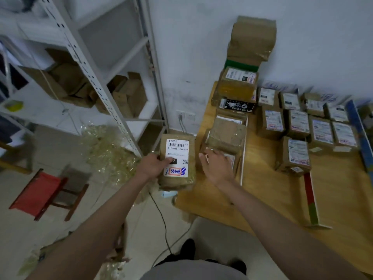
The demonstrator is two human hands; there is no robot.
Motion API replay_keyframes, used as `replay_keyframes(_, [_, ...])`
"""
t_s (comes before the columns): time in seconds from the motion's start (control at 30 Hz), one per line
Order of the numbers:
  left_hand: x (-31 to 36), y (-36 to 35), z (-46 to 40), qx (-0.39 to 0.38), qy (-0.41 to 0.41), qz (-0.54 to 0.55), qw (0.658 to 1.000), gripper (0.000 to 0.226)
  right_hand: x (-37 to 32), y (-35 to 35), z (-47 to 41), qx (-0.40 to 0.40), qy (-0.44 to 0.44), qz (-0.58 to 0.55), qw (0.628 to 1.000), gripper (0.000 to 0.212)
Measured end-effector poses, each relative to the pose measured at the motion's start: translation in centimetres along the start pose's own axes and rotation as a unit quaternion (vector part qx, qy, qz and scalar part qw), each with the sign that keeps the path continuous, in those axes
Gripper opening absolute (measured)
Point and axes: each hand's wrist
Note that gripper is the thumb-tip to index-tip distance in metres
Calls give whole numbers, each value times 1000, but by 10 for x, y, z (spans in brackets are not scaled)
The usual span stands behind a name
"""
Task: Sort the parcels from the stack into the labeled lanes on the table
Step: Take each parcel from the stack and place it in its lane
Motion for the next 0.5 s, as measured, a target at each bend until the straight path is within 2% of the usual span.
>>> replay_keyframes(0.13, [38,11,-14,-14,-44,-11,999,44,16,31,-13,73,-10,19,997,39])
replay_keyframes(0.23, [75,5,-20,-43,-87,-37,995,32,34,55,-13,106,-42,12,993,38])
replay_keyframes(0.37, [121,-28,-31,-78,-125,-37,988,35,78,83,-4,135,-97,30,986,39])
replay_keyframes(0.5, [167,-81,-37,-134,-162,-22,977,20,138,105,7,152,-160,25,975,36])
Point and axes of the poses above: each hand's wrist, its own z-axis away from the middle knuckle, its own y-axis out of the back of the hand, x = y × z, and after that the axes turned 10 degrees about -y, right-handed
